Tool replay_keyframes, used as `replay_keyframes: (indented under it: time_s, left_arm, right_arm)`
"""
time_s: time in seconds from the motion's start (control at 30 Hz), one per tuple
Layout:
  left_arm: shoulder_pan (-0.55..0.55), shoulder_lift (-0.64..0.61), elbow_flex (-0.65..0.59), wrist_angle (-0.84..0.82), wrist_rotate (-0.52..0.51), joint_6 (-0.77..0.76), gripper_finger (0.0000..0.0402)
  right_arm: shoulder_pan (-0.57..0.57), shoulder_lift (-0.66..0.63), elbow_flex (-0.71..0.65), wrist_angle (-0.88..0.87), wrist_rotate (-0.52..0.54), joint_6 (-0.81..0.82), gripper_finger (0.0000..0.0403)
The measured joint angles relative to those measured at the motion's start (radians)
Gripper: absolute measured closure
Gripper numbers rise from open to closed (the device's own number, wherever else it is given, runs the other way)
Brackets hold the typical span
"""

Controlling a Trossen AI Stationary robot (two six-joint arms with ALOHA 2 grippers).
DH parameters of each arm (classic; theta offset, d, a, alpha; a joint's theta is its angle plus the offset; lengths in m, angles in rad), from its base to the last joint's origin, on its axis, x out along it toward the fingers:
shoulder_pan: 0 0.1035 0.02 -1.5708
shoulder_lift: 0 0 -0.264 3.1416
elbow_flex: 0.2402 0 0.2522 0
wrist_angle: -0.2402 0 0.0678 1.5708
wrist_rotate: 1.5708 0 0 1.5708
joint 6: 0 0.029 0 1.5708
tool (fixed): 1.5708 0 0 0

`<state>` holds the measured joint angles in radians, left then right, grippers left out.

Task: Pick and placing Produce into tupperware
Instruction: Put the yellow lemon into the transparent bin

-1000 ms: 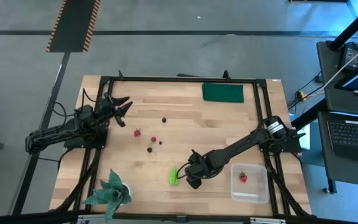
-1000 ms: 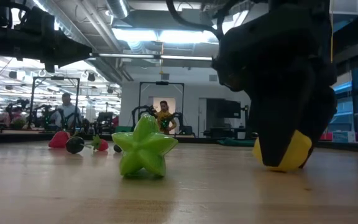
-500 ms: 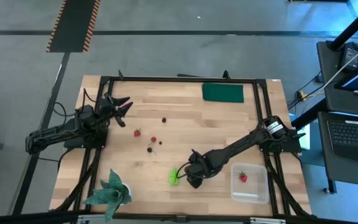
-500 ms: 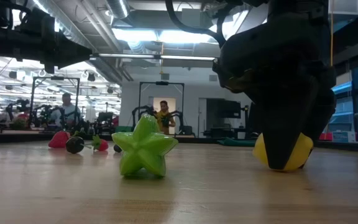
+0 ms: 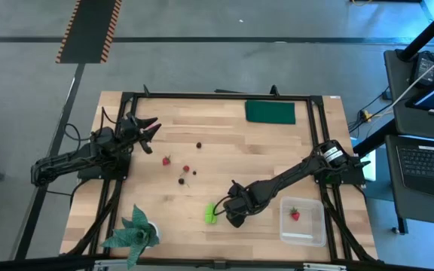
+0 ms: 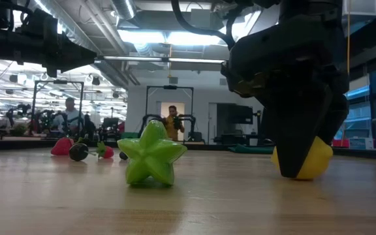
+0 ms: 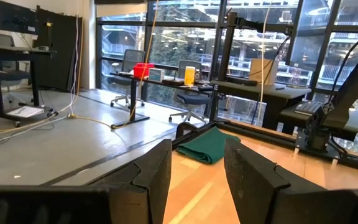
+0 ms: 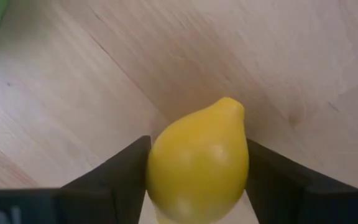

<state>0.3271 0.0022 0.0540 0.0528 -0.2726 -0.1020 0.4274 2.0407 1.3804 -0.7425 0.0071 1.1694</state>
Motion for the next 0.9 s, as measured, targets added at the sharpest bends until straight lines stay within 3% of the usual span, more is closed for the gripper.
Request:
replay_keyframes:
  time_s: [0.2, 0.4, 0.7, 0.9]
  left_arm:
    - [0.0, 0.0, 0.0, 0.0, 0.0, 0.0, 0.0262]
    - [0.0, 0.0, 0.0, 0.0, 0.0, 0.0, 0.0262]
    - [0.0, 0.0, 0.0, 0.0, 0.0, 0.0, 0.0262]
    - [0.0, 0.0, 0.0, 0.0, 0.0, -0.001, 0.0262]
  right_arm:
    - [0.0, 0.0, 0.0, 0.0, 0.0, 0.0, 0.0189]
    - [0.0, 0.0, 0.0, -0.004, -0.009, -0.003, 0.017]
    - [-0.001, -0.004, 0.002, -0.015, -0.032, -0.053, 0.019]
    - [-0.004, -0.011, 0.133, -0.211, -0.043, -0.115, 0.0185]
